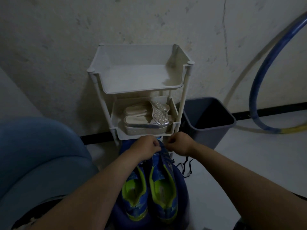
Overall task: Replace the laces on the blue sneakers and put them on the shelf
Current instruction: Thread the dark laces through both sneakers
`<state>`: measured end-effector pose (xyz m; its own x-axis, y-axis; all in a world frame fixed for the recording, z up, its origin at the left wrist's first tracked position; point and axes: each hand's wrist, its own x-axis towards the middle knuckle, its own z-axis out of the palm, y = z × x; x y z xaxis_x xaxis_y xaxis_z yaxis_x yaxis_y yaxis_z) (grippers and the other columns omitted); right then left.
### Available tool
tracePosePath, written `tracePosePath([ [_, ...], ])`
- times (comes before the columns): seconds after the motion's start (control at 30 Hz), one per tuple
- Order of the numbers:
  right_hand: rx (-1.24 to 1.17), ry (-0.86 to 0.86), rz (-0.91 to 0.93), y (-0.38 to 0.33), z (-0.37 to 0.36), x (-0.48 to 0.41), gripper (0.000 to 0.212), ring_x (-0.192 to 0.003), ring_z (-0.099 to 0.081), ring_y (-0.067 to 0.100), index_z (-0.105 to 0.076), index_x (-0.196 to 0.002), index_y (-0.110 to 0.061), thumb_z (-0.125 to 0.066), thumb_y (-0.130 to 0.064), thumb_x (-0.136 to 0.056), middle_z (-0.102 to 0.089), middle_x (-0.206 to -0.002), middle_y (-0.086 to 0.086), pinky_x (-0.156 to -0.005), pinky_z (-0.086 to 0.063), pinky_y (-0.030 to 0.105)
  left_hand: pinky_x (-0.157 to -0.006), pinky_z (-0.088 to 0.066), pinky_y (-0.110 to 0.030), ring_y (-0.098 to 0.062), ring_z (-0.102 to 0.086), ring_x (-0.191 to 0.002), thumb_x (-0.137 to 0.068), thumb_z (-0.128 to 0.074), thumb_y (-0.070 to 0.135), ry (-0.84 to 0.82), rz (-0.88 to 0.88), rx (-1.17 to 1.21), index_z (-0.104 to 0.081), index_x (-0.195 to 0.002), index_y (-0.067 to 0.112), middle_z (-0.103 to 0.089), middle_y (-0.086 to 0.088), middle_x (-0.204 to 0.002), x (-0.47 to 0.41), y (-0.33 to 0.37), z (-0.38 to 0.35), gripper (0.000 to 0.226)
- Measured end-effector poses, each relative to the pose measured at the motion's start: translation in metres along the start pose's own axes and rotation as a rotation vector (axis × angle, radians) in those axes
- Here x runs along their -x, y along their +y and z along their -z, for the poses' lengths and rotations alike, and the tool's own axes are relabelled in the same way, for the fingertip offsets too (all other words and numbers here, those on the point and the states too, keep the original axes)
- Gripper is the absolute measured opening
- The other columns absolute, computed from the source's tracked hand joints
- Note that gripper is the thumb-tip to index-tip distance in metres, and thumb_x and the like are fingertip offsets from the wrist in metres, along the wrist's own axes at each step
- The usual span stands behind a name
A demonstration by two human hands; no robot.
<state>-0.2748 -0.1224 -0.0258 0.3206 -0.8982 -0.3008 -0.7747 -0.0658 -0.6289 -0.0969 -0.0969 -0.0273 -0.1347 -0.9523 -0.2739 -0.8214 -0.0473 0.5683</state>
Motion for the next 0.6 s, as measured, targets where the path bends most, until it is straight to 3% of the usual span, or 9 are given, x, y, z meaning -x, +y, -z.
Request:
tracePosePath([
  [0.13,0.280,0.014,-0.017,0.006,-0.009,-0.001,0.018,-0.094,-0.064,0.020,-0.071,-0.094,-0.017,-0.059,-0.031,-0.093,-0.067,-0.101,0.005,-0.079,-0.054,0.032,-0.079,-0.054,-0.031,-0.011,-0.062,-0.084,-0.084,-0.073,0.025,-0.038,-0.030,-0.128,-0.065,-0.077,0.026,-0.056,0.014,-0.075,0.003,-0.007,-0.014,0.011],
  [0.23,0.400,0.024,0.015,0.006,-0.015,-0.001,0.023,-0.097,-0.063,0.022,-0.070,-0.104,-0.016,-0.055,-0.031,-0.095,-0.067,-0.106,0.006,-0.081,-0.055,0.035,-0.078,-0.056,-0.032,-0.014,-0.064,-0.088,-0.082,-0.068,0.021,0.040,-0.042,-0.171,-0.061,-0.069,0.030,-0.061,0.010,-0.080,0.005,-0.005,-0.026,0.018],
  [0.37,0.528,0.009,0.043,0.006,-0.019,-0.007,0.023,-0.095,-0.064,0.022,-0.070,-0.104,-0.017,-0.053,-0.031,-0.096,-0.067,-0.104,0.005,-0.078,-0.054,0.035,-0.074,-0.055,-0.030,-0.015,-0.063,-0.084,-0.082,-0.070,0.022,0.101,-0.020,-0.158,-0.064,-0.070,0.025,-0.068,0.003,-0.089,0.002,-0.006,-0.033,0.014],
  [0.6,0.777,0.018,0.203,0.009,-0.021,-0.016,0.018,-0.095,-0.065,0.020,-0.068,-0.106,-0.022,-0.065,-0.031,-0.091,-0.067,-0.104,-0.001,-0.078,-0.056,0.035,-0.068,-0.054,-0.029,-0.012,-0.063,-0.067,-0.081,-0.072,0.021,0.176,-0.017,-0.087,-0.074,-0.075,0.014,-0.071,0.000,-0.074,0.002,-0.009,-0.038,0.009],
])
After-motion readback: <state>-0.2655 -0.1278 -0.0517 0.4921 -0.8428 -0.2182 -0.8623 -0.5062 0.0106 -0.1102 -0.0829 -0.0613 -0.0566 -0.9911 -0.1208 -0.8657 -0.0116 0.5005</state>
